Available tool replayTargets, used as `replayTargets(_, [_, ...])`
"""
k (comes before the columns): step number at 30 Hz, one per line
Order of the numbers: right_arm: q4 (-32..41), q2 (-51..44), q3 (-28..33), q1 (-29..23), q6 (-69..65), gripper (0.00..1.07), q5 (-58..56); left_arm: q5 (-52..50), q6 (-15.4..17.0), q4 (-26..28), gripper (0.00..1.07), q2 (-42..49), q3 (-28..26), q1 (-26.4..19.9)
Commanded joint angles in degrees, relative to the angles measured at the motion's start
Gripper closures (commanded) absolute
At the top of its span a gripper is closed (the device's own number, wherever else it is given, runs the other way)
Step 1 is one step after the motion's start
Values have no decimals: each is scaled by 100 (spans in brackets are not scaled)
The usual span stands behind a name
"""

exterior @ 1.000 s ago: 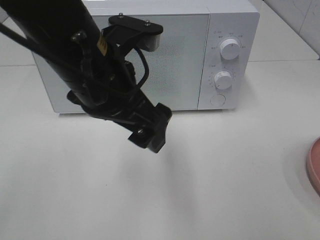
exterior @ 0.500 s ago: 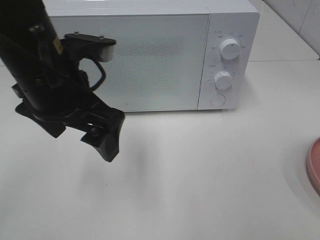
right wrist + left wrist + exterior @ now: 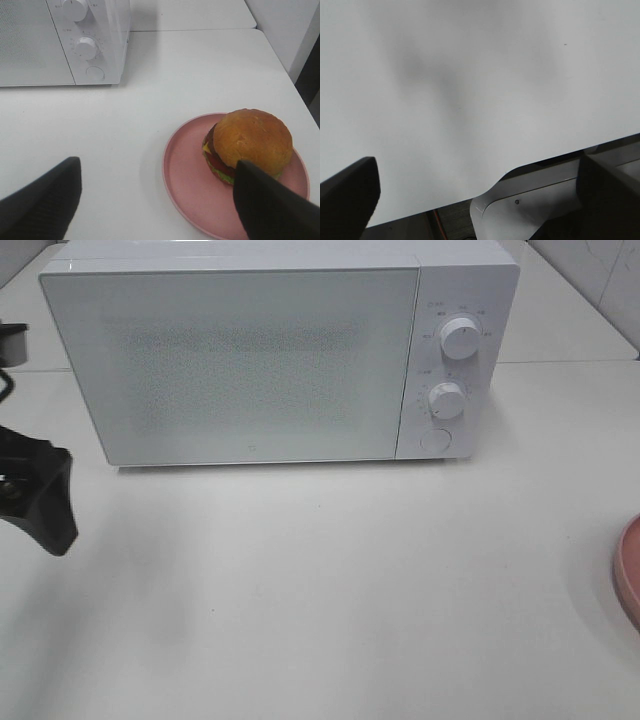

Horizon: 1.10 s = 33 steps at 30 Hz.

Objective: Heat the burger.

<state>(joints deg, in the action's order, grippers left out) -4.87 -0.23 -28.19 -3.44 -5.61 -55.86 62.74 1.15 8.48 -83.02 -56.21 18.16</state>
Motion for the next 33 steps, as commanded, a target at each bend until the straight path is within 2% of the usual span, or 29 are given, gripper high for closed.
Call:
replayTargets(1, [-17, -201, -6, 29, -6, 32, 74, 69, -46, 57, 6, 338, 269, -481])
replayTargets(2, [-17, -201, -6, 29, -6, 32, 74, 69, -178, 57, 6, 556, 418, -802])
replayTargets(3, [-17, -201, -6, 29, -6, 32, 74, 69, -178, 57, 6, 556, 418, -802])
replayTargets(5, [-17, -201, -6, 29, -6, 32, 74, 86, -298, 69, 6, 859, 716, -1249])
replayTargets(6, [-17, -201, -6, 29, -6, 32, 74, 86, -298, 69, 6, 859, 716, -1249])
replayTargets(7, [-17, -201, -6, 29, -6, 32, 74, 80, -292, 103, 6, 1089, 911, -1513])
replayTargets(8, [-17, -201, -6, 29, -6, 32, 74, 80, -292, 103, 6, 1089, 911, -1513])
replayTargets(10, [-17, -201, -6, 29, -6, 32, 74, 57, -292, 218, 6, 1518, 1186, -1845])
replayTargets(17, [-17, -201, -6, 29, -6, 32, 74, 63, -269, 69, 6, 2492, 1564, -1965])
replayTargets(24, [-17, -201, -6, 29, -6, 32, 74, 34, -252, -384, 6, 3930, 1919, -1965])
replayTargets(33, [-17, -201, -6, 29, -6, 32, 74, -327, -235, -367, 6, 5443, 2544, -1965])
